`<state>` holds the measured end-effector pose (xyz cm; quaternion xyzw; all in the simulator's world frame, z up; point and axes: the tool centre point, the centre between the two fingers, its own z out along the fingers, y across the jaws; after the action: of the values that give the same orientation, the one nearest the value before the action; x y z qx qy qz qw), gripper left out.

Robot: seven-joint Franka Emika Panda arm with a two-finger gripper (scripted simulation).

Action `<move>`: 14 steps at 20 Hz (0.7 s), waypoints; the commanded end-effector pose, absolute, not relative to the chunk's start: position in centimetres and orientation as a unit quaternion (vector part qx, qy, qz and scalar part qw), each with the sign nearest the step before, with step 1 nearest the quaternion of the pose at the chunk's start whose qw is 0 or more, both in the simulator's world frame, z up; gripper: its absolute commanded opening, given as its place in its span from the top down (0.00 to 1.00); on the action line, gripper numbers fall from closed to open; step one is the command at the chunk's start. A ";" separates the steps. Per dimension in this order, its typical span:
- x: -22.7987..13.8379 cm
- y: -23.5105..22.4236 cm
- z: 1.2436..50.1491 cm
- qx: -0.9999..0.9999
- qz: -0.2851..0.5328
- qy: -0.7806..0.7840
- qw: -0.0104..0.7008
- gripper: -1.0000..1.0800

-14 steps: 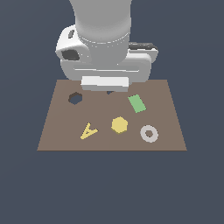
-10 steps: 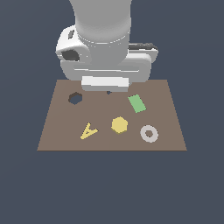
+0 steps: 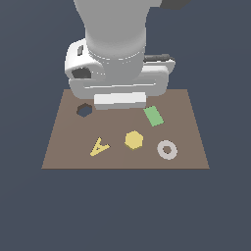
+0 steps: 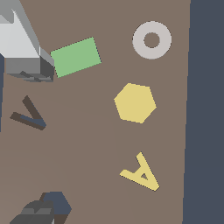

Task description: Insert a designated object into the corresponding slot on a board.

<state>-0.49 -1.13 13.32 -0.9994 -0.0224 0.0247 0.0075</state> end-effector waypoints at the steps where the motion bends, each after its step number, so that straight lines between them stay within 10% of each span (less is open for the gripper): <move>1: -0.1 -1.1 12.8 -0.999 0.024 -0.046 0.007 0.04; 14: 3.8 0.0 8.7 -0.968 0.011 -0.250 0.004 0.04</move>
<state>3.29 -0.27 9.26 -0.9749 -0.2221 0.0133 0.0044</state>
